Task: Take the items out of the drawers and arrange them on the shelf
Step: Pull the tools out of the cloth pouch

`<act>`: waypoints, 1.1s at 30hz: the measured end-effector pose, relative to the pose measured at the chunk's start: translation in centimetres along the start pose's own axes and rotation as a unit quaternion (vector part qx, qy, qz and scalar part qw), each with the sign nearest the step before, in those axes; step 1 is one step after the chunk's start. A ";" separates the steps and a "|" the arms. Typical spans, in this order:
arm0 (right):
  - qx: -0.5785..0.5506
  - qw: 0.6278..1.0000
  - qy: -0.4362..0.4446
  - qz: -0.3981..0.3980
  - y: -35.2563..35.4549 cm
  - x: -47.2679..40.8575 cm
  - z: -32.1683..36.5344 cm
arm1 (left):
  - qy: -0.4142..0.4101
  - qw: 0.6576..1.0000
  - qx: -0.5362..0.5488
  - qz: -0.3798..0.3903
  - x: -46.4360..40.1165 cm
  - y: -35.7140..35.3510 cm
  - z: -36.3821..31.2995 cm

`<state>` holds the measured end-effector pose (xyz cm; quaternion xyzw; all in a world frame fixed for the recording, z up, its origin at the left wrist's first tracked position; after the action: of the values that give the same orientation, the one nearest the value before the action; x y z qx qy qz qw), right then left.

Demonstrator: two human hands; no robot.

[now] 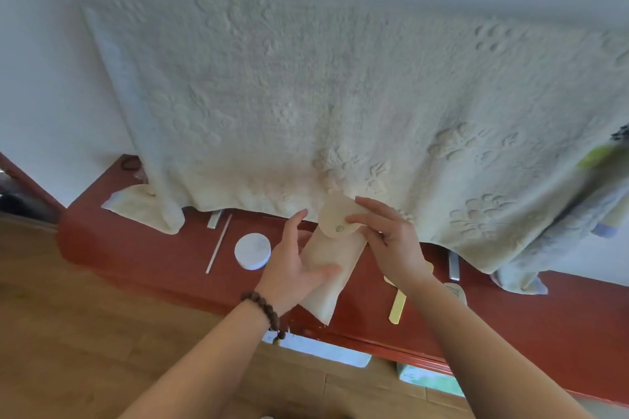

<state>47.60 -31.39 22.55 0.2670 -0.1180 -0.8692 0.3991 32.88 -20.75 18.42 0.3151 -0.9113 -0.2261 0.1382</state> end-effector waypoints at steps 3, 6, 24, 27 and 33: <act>-0.032 0.999 0.009 -0.008 -0.5 0.0 1.2 | 0.067 0.985 0.121 0.102 -0.6 0.0 0.0; -0.004 0.998 0.061 0.012 -0.6 0.1 2.5 | 0.046 0.969 0.191 0.149 -0.2 -0.1 -1.1; -0.039 0.969 -0.197 -0.142 2.2 -5.8 2.2 | -0.025 0.989 0.103 0.105 2.5 1.6 -1.8; -0.063 0.958 -0.277 -0.047 -0.2 -5.7 0.6 | -0.025 0.989 0.102 0.103 2.7 2.2 -1.7; -0.100 0.975 -0.162 -0.110 0.4 -5.3 2.9 | 0.012 0.993 0.106 0.053 2.6 4.1 -0.7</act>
<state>49.07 -27.70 27.04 0.0924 -0.0635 -0.9471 0.3008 29.04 -19.81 21.32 0.2822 -0.9438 -0.1168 0.1263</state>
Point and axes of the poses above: each hand's wrist, its own x-axis away from the middle knuckle, its own y-axis out of the back of the hand, z = x × y, the point moved 6 cm from there along -x, towards the middle knuckle, and after that the axes turned 10 degrees about -x, right-handed, at the moved point
